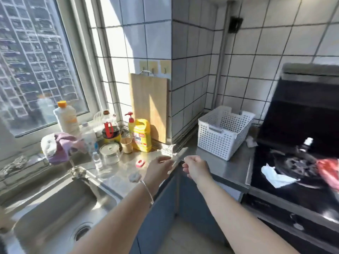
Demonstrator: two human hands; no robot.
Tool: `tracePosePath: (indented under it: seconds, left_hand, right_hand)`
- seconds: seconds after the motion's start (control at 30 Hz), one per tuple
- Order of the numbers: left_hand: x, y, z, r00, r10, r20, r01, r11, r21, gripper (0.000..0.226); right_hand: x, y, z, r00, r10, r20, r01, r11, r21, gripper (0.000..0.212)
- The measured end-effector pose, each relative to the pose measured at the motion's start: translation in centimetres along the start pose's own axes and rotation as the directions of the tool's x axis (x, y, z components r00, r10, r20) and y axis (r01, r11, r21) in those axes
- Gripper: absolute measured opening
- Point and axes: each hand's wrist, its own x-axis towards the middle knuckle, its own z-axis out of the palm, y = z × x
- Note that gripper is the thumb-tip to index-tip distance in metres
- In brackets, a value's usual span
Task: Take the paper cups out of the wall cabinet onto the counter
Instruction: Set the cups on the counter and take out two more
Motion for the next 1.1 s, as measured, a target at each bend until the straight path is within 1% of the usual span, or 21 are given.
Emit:
tracePosePath:
  seconds: [0.1, 0.27, 0.33, 0.37, 0.43, 0.5, 0.6, 0.7, 0.77, 0.83, 0.9, 0.93, 1.0, 1.1]
  left_hand:
    - [4.0, 2.0, 2.7, 0.995, -0.005, 0.095, 0.001, 0.999, 0.043, 0.026]
    - [11.3, 7.2, 6.0, 0.969, 0.061, 0.240, -0.081, 0.994, 0.075, 0.024]
    - [14.0, 9.8, 8.0, 0.954, 0.098, 0.284, -0.133, 0.985, 0.107, 0.012]
    - [15.0, 11.3, 9.0, 0.945, 0.123, 0.302, -0.164, 0.980, 0.113, 0.008]
    - [17.2, 14.4, 11.1, 0.921, 0.203, 0.332, -0.243, 0.966, 0.085, 0.010]
    - [18.9, 17.6, 13.5, 0.892, 0.283, 0.353, -0.322, 0.945, 0.055, 0.015]
    - [21.0, 22.1, 17.6, 0.853, 0.358, 0.380, -0.386, 0.922, -0.002, 0.011]
    - [23.2, 26.6, 21.3, 0.812, 0.454, 0.368, -0.488, 0.873, -0.001, 0.008]
    - [24.6, 29.8, 23.3, 0.786, 0.509, 0.352, -0.540, 0.842, -0.012, 0.012]
    - [25.9, 33.3, 25.1, 0.767, 0.558, 0.316, -0.583, 0.812, -0.021, 0.016]
    - [26.9, 37.1, 26.5, 0.741, 0.623, 0.252, -0.635, 0.771, -0.039, 0.017]
    - [27.4, 39.0, 27.1, 0.717, 0.665, 0.208, -0.672, 0.739, -0.045, 0.016]
    - [28.1, 42.8, 27.9, 0.642, 0.757, 0.123, -0.761, 0.649, -0.020, 0.013]
    - [29.0, 48.2, 28.5, 0.534, 0.844, 0.048, -0.845, 0.535, 0.002, 0.013]
  right_hand:
    - [3.5, -1.5, -1.8, 0.998, -0.006, -0.069, 0.008, 1.000, 0.019, 0.008]
    - [9.4, -5.2, -4.0, 0.974, 0.000, -0.227, 0.012, 0.999, 0.052, 0.008]
    - [11.8, -6.9, -5.1, 0.952, -0.007, -0.305, 0.028, 0.997, 0.065, 0.010]
    - [12.9, -8.0, -5.9, 0.941, -0.026, -0.338, 0.048, 0.997, 0.057, 0.012]
    - [15.2, -11.2, -8.1, 0.920, -0.105, -0.378, 0.118, 0.993, 0.011, 0.016]
    - [16.9, -14.8, -10.4, 0.893, -0.209, -0.399, 0.196, 0.978, -0.073, 0.016]
    - [19.8, -19.3, -13.8, 0.831, -0.338, -0.441, 0.280, 0.940, -0.193, 0.015]
    - [23.6, -23.0, -17.3, 0.794, -0.403, -0.456, 0.293, 0.910, -0.293, 0.018]
    - [26.3, -25.9, -19.6, 0.777, -0.445, -0.445, 0.314, 0.887, -0.340, 0.023]
    - [28.7, -29.4, -21.9, 0.744, -0.495, -0.448, 0.371, 0.864, -0.339, 0.023]
    - [30.6, -33.2, -24.0, 0.714, -0.552, -0.432, 0.438, 0.832, -0.339, 0.020]
    - [31.1, -35.2, -25.0, 0.697, -0.588, -0.411, 0.484, 0.808, -0.335, 0.016]
    - [31.7, -39.2, -26.7, 0.647, -0.667, -0.370, 0.599, 0.745, -0.296, 0.013]
    - [32.2, -44.6, -28.1, 0.522, -0.772, -0.362, 0.711, 0.628, -0.315, 0.017]
